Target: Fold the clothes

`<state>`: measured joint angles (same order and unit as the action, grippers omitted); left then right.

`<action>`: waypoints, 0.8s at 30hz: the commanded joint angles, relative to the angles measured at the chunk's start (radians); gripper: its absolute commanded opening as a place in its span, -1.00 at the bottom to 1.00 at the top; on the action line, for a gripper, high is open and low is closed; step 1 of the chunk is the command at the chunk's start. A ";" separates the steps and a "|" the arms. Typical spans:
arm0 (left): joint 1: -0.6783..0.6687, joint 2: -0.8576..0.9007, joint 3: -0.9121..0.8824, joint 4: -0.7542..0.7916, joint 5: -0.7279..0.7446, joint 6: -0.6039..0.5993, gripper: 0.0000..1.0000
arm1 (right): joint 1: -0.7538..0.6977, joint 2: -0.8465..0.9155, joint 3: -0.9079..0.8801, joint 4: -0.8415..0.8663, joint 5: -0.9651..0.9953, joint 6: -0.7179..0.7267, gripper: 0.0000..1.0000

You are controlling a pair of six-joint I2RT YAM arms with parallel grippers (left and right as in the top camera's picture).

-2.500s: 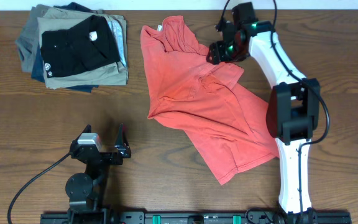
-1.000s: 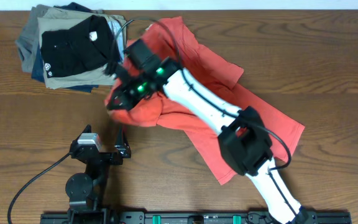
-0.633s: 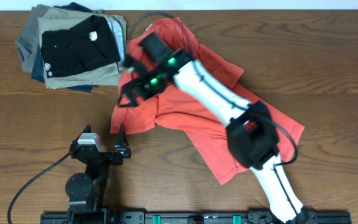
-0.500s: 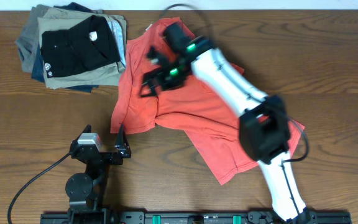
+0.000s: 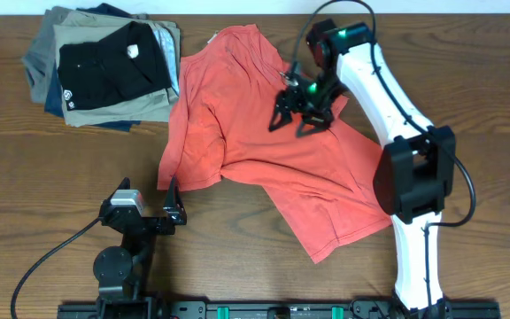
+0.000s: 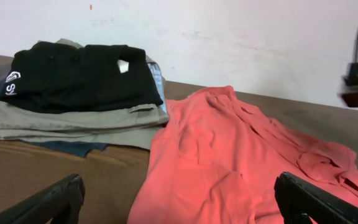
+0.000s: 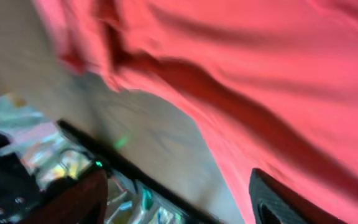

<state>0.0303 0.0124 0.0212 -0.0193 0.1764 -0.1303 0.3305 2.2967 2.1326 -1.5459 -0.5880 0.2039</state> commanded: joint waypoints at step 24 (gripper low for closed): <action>0.004 -0.001 -0.017 -0.032 0.010 0.006 0.96 | 0.310 -0.688 -0.905 0.182 0.388 0.386 0.66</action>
<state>0.0303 0.0132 0.0212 -0.0196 0.1768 -0.1299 0.5804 1.6329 1.2873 -1.3964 -0.1047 0.5728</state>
